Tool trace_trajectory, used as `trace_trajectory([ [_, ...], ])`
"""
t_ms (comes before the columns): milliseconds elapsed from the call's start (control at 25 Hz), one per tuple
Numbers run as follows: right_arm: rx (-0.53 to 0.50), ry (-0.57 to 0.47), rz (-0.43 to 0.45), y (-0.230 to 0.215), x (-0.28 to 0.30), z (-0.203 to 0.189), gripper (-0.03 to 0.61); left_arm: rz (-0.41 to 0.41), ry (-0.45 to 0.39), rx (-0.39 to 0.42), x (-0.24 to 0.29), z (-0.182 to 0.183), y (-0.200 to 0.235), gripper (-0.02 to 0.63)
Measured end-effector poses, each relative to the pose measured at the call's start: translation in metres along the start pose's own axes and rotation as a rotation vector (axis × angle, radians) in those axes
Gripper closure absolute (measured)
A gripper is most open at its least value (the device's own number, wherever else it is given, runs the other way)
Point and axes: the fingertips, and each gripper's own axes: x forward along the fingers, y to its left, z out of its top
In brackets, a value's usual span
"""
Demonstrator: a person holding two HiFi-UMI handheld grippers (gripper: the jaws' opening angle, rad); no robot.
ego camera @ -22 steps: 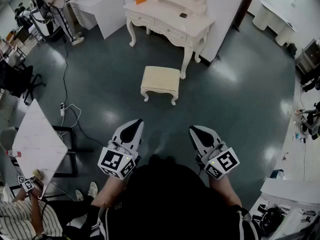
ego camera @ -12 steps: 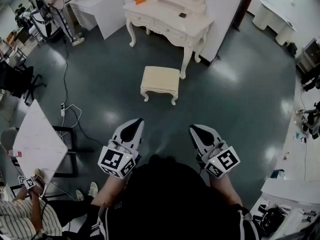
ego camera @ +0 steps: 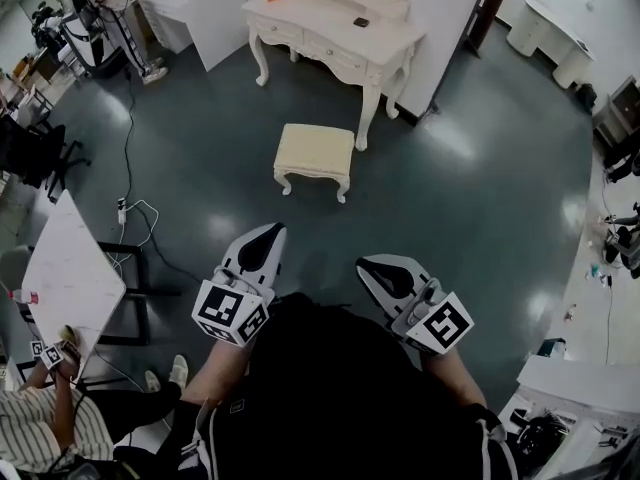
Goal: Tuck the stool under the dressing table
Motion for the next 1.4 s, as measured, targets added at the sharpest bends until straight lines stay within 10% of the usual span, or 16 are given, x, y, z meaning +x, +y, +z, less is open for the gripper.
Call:
trace_trajectory([
  [520, 0.109, -0.002, -0.061, -0.075, 0.012, -0.011, 0.558, -0.002, 0.018, -0.012, 0.045, -0.004, 0.027, 0.609],
  [1400, 0.224, 0.009, -0.196, -0.259, 0.214, -0.022, 0.558, -0.091, 0.063, -0.038, 0.196, 0.033, 0.253, 0.609],
])
